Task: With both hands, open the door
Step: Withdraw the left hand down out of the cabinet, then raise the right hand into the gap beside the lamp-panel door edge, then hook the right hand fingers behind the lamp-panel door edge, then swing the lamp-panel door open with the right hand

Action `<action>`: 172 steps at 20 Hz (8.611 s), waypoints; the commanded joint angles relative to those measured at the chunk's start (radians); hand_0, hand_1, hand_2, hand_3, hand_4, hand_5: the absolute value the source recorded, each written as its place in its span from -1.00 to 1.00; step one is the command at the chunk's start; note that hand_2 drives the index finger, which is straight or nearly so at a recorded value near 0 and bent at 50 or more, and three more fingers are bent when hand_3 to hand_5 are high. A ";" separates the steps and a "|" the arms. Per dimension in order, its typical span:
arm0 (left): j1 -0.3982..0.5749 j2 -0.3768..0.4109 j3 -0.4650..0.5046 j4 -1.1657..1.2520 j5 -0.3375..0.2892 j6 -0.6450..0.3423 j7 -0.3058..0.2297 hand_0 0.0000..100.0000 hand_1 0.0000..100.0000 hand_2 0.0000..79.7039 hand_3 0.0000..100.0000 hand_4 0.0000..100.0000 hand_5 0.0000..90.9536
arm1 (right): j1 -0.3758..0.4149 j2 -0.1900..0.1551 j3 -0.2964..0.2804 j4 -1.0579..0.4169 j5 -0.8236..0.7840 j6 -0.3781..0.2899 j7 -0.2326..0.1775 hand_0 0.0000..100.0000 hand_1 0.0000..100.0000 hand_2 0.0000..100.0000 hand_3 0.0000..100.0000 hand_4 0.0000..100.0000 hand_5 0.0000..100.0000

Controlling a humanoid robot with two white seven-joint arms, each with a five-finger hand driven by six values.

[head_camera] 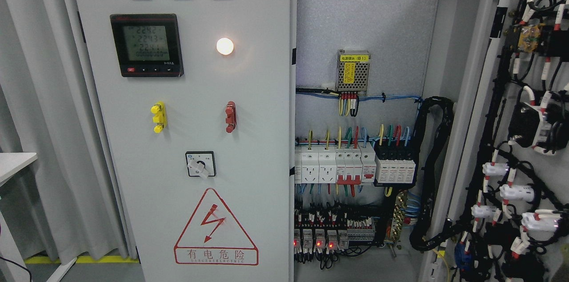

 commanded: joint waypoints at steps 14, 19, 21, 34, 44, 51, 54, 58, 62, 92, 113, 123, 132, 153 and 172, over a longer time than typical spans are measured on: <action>0.000 -0.009 0.012 0.039 -0.003 -0.002 -0.010 -0.41 -1.00 -0.93 -0.94 -0.93 -1.00 | -0.465 0.030 -0.021 0.011 -0.097 0.081 -0.131 -0.56 -1.00 -1.00 -1.00 -1.00 -1.00; -0.003 -0.012 0.010 0.034 -0.005 -0.001 -0.009 -0.41 -1.00 -0.93 -0.94 -0.93 -1.00 | -0.609 0.030 -0.007 0.115 -0.098 0.096 -0.126 -0.56 -1.00 -1.00 -1.00 -1.00 -1.00; -0.003 -0.012 0.012 0.034 -0.005 -0.001 -0.010 -0.41 -1.00 -0.93 -0.94 -0.93 -1.00 | -0.649 0.030 -0.002 0.146 -0.115 0.114 -0.123 -0.56 -1.00 -1.00 -1.00 -1.00 -1.00; -0.001 -0.006 0.013 0.037 -0.003 -0.001 -0.010 -0.41 -1.00 -0.93 -0.95 -0.93 -1.00 | -0.809 0.030 0.042 0.315 -0.219 0.239 -0.087 -0.56 -1.00 -1.00 -1.00 -1.00 -1.00; -0.001 -0.006 0.013 0.037 -0.003 -0.001 -0.010 -0.41 -1.00 -0.93 -0.95 -0.93 -1.00 | -0.921 0.030 0.042 0.391 -0.356 0.296 -0.079 -0.56 -1.00 -1.00 -1.00 -1.00 -1.00; 0.000 -0.006 0.013 0.037 -0.003 -0.001 -0.010 -0.41 -1.00 -0.93 -0.95 -0.93 -1.00 | -0.980 0.030 0.053 0.444 -0.357 0.332 -0.042 -0.56 -1.00 -1.00 -1.00 -1.00 -1.00; 0.000 -0.006 0.013 0.037 -0.003 0.001 -0.009 -0.41 -1.00 -0.93 -0.95 -0.93 -1.00 | -0.997 0.030 0.053 0.448 -0.422 0.381 -0.037 -0.56 -1.00 -1.00 -1.00 -1.00 -1.00; -0.001 -0.006 0.013 0.037 -0.003 -0.001 -0.009 -0.41 -1.00 -0.93 -0.95 -0.93 -1.00 | -1.008 0.030 0.053 0.445 -0.462 0.412 -0.034 -0.56 -1.00 -1.00 -1.00 -1.00 -1.00; 0.000 -0.006 0.013 0.037 -0.003 -0.001 -0.009 -0.41 -1.00 -0.93 -0.95 -0.92 -1.00 | -1.008 0.030 0.053 0.434 -0.462 0.412 0.015 -0.56 -1.00 -1.00 -1.00 -1.00 -1.00; 0.000 -0.008 0.013 0.037 -0.003 -0.009 -0.012 -0.41 -1.00 -0.93 -0.94 -0.93 -1.00 | -1.014 0.030 -0.002 0.456 -0.689 0.415 0.131 -0.56 -1.00 -1.00 -1.00 -1.00 -1.00; 0.000 -0.008 0.013 0.037 -0.003 -0.009 -0.012 -0.41 -1.00 -0.93 -0.94 -0.93 -1.00 | -1.028 0.030 -0.016 0.477 -0.727 0.474 0.237 -0.56 -1.00 -1.00 -1.00 -1.00 -1.00; 0.000 -0.008 0.013 0.037 -0.003 -0.009 -0.012 -0.41 -1.00 -0.93 -0.95 -0.93 -1.00 | -1.025 0.030 -0.019 0.464 -0.726 0.478 0.246 -0.56 -1.00 -1.00 -1.00 -1.00 -1.00; 0.002 -0.008 0.015 0.037 -0.003 -0.009 -0.012 -0.41 -1.00 -0.93 -0.95 -0.93 -1.00 | -1.023 0.030 -0.022 0.464 -0.726 0.475 0.272 -0.56 -1.00 -1.00 -1.00 -1.00 -1.00; 0.000 -0.012 0.013 0.036 -0.003 -0.009 -0.012 -0.41 -1.00 -0.93 -0.95 -0.92 -1.00 | -0.993 0.030 -0.035 0.418 -0.727 0.475 0.338 -0.56 -1.00 -1.00 -1.00 -1.00 -1.00; -0.001 -0.011 0.015 0.034 -0.003 -0.009 -0.012 -0.41 -1.00 -0.93 -0.95 -0.92 -1.00 | -0.918 0.030 0.148 0.304 -0.726 0.472 0.346 -0.56 -1.00 -1.00 -1.00 -1.00 -1.00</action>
